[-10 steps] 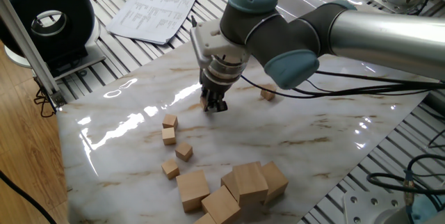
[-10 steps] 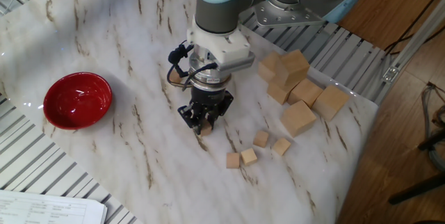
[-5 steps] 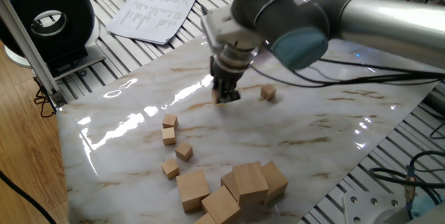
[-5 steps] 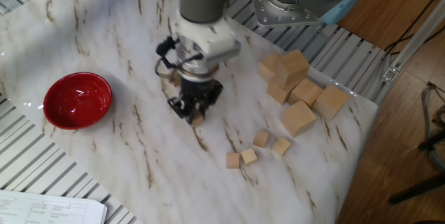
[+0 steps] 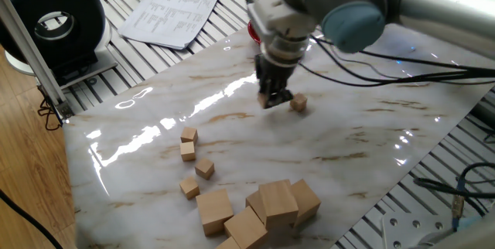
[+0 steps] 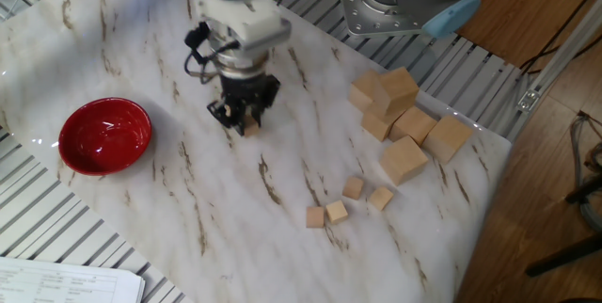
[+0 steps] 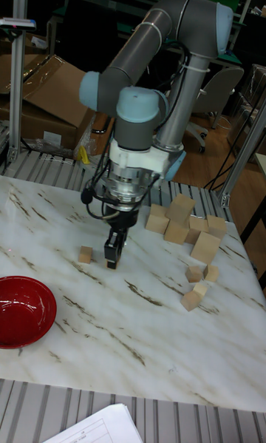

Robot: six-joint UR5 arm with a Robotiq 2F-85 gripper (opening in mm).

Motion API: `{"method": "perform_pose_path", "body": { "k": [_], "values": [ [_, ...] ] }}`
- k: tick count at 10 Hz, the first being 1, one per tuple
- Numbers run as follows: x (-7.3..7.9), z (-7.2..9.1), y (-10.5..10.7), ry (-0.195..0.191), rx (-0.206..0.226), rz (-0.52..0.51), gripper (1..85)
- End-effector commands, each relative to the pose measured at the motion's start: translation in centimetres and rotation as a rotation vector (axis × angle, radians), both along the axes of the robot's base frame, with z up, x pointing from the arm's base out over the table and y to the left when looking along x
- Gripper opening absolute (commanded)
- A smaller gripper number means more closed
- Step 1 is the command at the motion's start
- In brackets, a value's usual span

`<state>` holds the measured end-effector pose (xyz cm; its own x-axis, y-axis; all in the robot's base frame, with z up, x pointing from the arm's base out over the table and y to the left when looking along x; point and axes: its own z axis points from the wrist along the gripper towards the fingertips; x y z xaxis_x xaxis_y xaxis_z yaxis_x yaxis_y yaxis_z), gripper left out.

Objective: Stack the blocks into a pyramid shape

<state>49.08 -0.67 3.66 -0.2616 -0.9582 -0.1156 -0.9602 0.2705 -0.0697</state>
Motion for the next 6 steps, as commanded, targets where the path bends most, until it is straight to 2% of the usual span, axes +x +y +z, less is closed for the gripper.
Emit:
{"method": "perform_pose_path", "body": {
  "k": [1, 3, 6],
  "values": [
    [-2.0, 0.0, -3.2, 0.043, 0.012, 0.027, 1.0],
    [-1.9, 0.0, -2.6, 0.041, 0.017, 0.032, 1.0],
    [-1.7, 0.1, -0.9, 0.038, 0.054, 0.048, 1.0]
  ]
}}
